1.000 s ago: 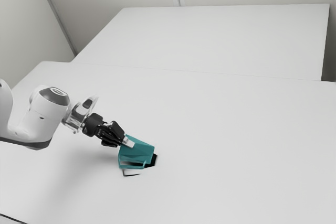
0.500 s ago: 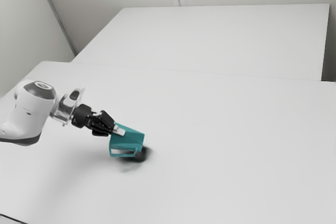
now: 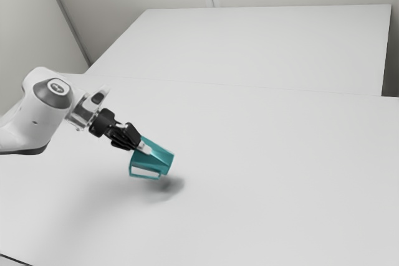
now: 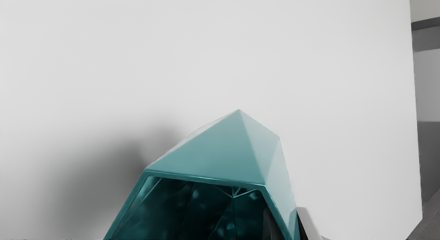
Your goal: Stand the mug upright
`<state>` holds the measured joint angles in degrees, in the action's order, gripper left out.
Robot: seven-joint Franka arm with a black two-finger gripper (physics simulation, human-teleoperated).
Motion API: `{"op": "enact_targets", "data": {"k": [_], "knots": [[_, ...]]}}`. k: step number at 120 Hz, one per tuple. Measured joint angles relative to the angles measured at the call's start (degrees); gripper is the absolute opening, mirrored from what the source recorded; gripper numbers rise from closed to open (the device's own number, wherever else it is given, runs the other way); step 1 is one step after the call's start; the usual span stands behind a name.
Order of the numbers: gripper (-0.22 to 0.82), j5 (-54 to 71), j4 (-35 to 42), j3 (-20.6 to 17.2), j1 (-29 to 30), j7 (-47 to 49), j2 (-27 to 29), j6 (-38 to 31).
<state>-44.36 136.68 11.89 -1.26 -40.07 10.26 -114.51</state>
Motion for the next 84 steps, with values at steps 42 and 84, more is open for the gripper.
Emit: {"op": "enact_targets", "data": {"k": [42, 84], "knots": [[-0.17, 15.0, -5.5, -4.6, 0.0, 9.4, 0.2, -1.0], [-0.17, 28.4, -8.5, -8.6, 0.0, 17.8, -1.6, -4.2]]}}
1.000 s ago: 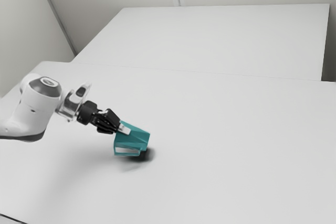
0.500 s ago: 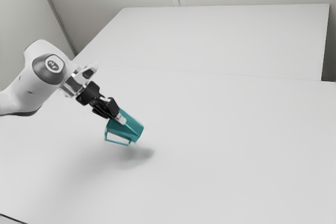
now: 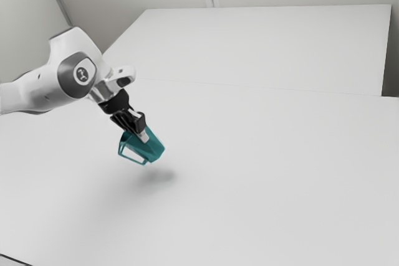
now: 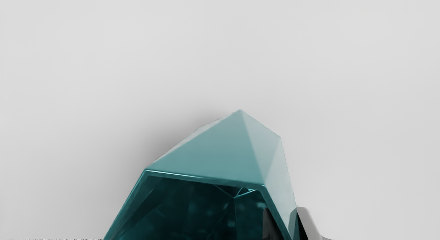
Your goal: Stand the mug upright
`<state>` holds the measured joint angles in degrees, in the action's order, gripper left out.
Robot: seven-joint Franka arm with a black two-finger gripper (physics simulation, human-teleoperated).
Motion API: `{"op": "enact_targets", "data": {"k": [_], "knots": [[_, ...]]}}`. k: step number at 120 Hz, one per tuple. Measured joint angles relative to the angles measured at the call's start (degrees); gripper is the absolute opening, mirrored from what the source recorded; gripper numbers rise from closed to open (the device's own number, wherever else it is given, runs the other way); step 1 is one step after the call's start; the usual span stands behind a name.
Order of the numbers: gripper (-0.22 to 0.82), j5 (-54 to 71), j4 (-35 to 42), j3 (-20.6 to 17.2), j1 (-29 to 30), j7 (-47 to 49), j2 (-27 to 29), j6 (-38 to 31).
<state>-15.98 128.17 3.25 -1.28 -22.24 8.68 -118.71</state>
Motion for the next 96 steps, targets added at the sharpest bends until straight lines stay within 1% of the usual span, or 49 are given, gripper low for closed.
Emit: {"op": "enact_targets", "data": {"k": [9, 23, 43, 79, 96], "knots": [[-0.18, 3.7, -1.1, -1.0, 0.0, 2.1, -1.1, -0.3], [-0.18, 7.7, -3.3, -1.5, 0.1, 5.0, -3.5, -0.6], [-0.18, 12.9, -4.4, -3.1, 0.1, 8.9, -4.8, -0.6], [-0.18, 19.1, -7.9, -5.1, -0.3, 15.2, -9.1, 0.3], [-0.18, 22.0, -9.9, -5.3, -0.9, 18.0, -11.8, 1.7]]}}
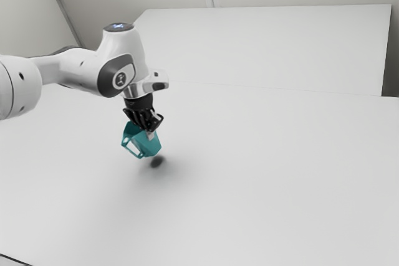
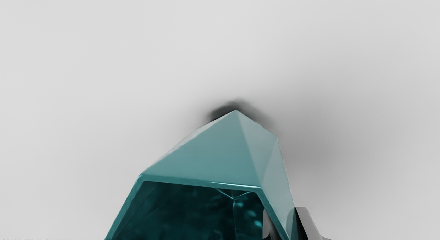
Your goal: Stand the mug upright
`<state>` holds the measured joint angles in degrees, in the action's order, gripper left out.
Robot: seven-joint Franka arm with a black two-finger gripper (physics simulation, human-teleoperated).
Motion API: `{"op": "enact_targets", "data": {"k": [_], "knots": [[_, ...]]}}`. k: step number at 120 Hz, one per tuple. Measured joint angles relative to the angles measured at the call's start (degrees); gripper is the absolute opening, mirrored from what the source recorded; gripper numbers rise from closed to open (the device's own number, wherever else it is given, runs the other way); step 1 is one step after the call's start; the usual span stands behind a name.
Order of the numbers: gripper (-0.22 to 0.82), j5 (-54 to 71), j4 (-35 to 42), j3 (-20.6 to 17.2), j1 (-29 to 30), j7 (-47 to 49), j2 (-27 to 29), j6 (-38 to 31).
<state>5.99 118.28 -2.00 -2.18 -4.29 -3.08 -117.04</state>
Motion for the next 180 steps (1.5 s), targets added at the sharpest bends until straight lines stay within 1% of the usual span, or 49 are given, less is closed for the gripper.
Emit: {"op": "enact_targets", "data": {"k": [16, 39, 108, 136, 145, 169, 180], "knots": [[-0.18, 1.6, -2.4, 0.0, 0.7, 2.1, -3.1, 1.0], [-0.18, 3.2, -4.8, 0.0, 0.6, 4.6, -5.6, 2.0], [-0.18, 3.7, -7.3, 0.0, -0.5, 8.8, -9.7, 2.4], [-0.11, 4.0, -7.3, 0.1, -0.6, 9.3, -10.4, 2.2], [-0.05, 4.0, -7.3, 0.1, -0.6, 9.4, -10.6, 2.1], [0.29, 4.1, -7.5, 0.1, -0.6, 9.5, -11.0, 2.1], [0.40, 4.1, -8.1, 0.1, -0.7, 9.6, -10.7, 2.2]]}}
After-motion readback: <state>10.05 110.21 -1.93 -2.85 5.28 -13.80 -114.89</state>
